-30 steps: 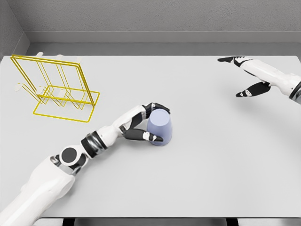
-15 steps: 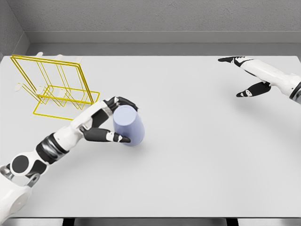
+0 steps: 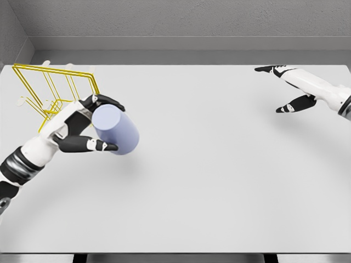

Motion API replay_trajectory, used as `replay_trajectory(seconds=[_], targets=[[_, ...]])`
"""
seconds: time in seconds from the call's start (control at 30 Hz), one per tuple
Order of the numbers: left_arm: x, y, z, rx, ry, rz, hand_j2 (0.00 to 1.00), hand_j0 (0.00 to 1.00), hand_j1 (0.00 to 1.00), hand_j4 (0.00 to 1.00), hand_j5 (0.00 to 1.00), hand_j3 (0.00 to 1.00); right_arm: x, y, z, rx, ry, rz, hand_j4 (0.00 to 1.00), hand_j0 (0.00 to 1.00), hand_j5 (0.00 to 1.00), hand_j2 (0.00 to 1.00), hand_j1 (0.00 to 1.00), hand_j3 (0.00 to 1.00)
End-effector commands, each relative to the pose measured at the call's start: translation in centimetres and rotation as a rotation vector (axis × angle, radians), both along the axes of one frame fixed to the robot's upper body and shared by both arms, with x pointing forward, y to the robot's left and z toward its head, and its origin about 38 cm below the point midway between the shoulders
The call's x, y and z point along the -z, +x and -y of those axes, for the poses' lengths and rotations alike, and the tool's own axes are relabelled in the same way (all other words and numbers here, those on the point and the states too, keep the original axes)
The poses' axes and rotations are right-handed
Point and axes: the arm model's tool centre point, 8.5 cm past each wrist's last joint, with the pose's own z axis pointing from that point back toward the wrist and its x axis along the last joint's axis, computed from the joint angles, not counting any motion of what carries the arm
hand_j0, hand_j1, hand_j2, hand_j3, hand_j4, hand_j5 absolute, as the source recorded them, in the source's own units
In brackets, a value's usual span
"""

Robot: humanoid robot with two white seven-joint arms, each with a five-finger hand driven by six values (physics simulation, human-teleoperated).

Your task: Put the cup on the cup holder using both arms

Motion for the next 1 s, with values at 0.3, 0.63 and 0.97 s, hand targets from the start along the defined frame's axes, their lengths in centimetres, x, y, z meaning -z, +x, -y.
replay_trajectory(seconds=[0.3, 0.63, 0.97], targets=[[-2.9, 0.8, -3.1, -0.052, -0.014, 0.035, 0.59, 0.59, 0.59, 0.59, 0.59, 0.59, 0.0, 0.0, 0.0, 0.002, 0.008, -0.001, 1.00, 1.00, 1.00, 1.00, 1.00, 1.00], [-4.4, 1.5, -5.8, -0.115, -0.005, 0.050, 0.59, 0.59, 0.59, 0.59, 0.59, 0.59, 0.0, 0.0, -0.1, 0.001, 0.009, 0.000, 1.00, 1.00, 1.00, 1.00, 1.00, 1.00], [-4.0, 2.4, -7.8, -0.181, -0.003, 0.037, 0.59, 0.59, 0.59, 0.59, 0.59, 0.59, 0.0, 0.0, -0.1, 0.001, 0.009, 0.000, 1.00, 1.00, 1.00, 1.00, 1.00, 1.00]])
